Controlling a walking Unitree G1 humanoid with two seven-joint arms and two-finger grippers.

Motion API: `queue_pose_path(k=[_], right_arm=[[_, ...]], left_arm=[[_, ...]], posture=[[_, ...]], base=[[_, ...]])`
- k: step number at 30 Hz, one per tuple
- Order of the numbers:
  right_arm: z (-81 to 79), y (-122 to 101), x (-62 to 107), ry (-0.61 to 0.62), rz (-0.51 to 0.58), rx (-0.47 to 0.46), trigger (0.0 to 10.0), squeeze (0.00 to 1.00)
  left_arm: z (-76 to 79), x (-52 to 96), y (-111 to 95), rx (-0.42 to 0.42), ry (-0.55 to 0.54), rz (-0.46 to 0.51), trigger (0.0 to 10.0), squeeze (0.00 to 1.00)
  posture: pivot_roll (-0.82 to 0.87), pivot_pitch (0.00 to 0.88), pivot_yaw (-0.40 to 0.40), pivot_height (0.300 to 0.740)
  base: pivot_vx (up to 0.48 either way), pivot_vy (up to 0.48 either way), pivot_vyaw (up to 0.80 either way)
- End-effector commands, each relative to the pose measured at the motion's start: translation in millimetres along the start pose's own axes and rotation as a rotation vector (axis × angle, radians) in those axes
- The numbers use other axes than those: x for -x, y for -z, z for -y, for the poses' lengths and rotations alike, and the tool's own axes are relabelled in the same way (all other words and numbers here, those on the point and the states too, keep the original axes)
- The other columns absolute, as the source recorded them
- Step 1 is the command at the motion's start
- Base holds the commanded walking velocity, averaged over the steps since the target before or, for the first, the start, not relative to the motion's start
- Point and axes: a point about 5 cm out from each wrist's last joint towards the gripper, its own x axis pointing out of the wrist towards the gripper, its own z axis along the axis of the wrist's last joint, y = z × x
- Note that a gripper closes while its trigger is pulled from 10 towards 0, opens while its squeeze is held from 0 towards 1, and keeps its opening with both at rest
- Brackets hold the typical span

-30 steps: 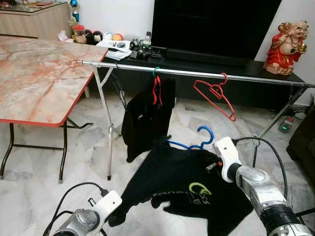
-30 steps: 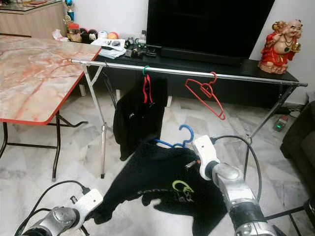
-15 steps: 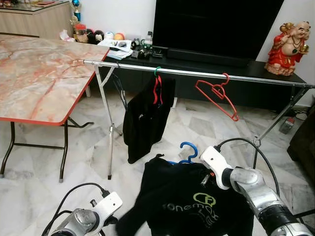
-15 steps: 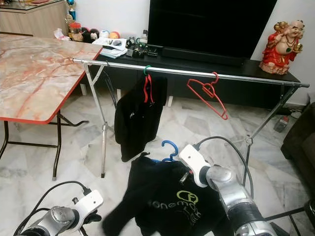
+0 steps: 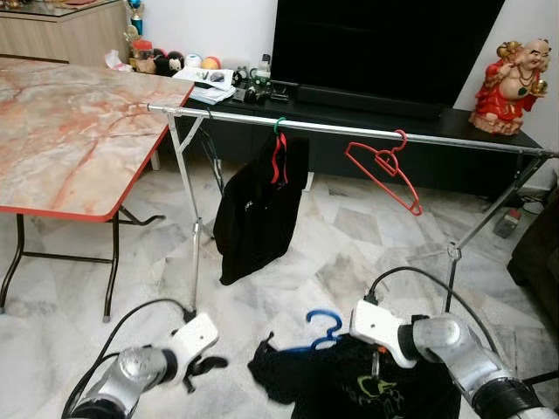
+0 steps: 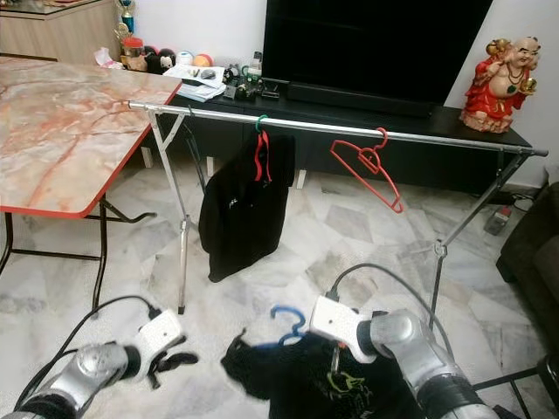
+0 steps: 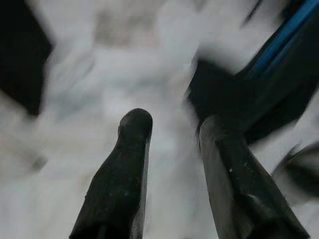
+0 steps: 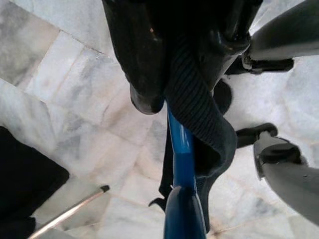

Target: Hang hanger

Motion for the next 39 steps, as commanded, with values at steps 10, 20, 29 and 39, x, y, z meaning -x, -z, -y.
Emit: queue_pose_path(k=[10,20,29,39], right_arm=[[-0.4,-13,1.5,-0.101,0.042,0.063,10.0,0.00],[-3.6,-14,-1.2,-0.121,0.048,0.077,10.0,0.00],[-1.0,-16,-3.2,-0.086,0.054,0.078,10.0,0.00],[-0.4,-18,-5.1,-0.085,0.055,0.080,10.0,0.00]], left_arm=[[13.5,-6.8,-19,-0.029,0.222,0.061,10.0,0.00],[22.0,-6.1,-13,-0.052,0.312,-0.001,10.0,0.00],[32.5,-1.4,-5,-0.091,0.423,-0.066,10.0,0.00],[37.4,-6.0,-5,-0.125,0.420,-0.079,10.0,0.00]], posture=[[0.07,0.000,-0.138,0.740],[0.07,0.000,-0.135,0.740],[0.07,0.000,-0.134,0.740],[0.07,0.000,-0.136,0.740]], base=[[0.000,0.000,0.00],[0.000,0.000,0.00],[0.000,0.000,0.00],[0.000,0.000,0.00]])
